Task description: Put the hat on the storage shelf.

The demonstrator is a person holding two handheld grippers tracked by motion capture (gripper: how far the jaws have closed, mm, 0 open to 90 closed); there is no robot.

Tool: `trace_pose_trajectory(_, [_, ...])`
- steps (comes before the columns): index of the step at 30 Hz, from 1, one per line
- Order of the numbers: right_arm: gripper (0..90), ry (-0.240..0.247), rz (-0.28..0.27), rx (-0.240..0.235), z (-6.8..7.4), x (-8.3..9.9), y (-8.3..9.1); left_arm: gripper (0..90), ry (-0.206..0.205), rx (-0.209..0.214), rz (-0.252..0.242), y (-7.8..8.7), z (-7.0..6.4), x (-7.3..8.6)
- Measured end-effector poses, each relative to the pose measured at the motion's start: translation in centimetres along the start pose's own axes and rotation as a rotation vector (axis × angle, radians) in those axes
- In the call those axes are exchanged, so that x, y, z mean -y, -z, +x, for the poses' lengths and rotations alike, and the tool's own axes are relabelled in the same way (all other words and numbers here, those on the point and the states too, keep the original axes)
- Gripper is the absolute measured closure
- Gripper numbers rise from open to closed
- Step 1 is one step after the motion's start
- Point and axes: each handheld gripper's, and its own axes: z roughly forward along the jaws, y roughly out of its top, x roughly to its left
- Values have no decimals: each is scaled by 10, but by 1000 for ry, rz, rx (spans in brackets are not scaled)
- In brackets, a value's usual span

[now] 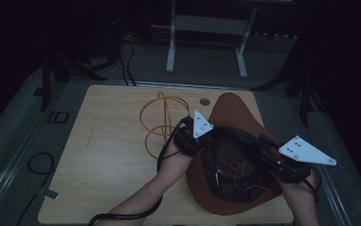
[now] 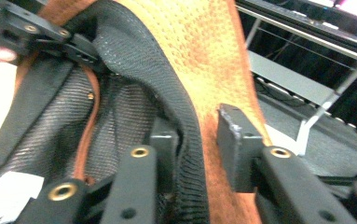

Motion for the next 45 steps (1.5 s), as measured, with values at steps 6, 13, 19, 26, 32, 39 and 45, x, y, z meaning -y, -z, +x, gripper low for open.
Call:
trace_pose_trajectory(6, [540, -20, -37, -80, -3, 0, 21, 839, -31, -10, -6, 4, -4, -1])
trace_pose_trajectory(13, [512, -40, -86, 1, -26, 2, 55, 839, -67, 9, -44, 12, -3, 7])
trace_pose_trajectory(19, [517, -111, -63, 73, -57, 16, 60, 838, -76, 56, -73, 20, 3, 15])
trace_pose_trajectory(26, [525, -161, -12, 38, -73, 33, 42, 838, -107, 132, -114, 27, 14, 24])
trace_pose_trajectory(32, [525, -167, 4, 8, -73, 37, 32, 837, -175, 183, -164, 30, 15, 28])
trace_pose_trajectory(39, [526, -160, -2, -66, -70, 40, 26, 837, -209, 231, -250, 38, 18, 28])
trace_pose_trajectory(45, [526, -134, -44, -208, -61, 46, 23, 837, -231, 218, -277, 44, 19, 24])
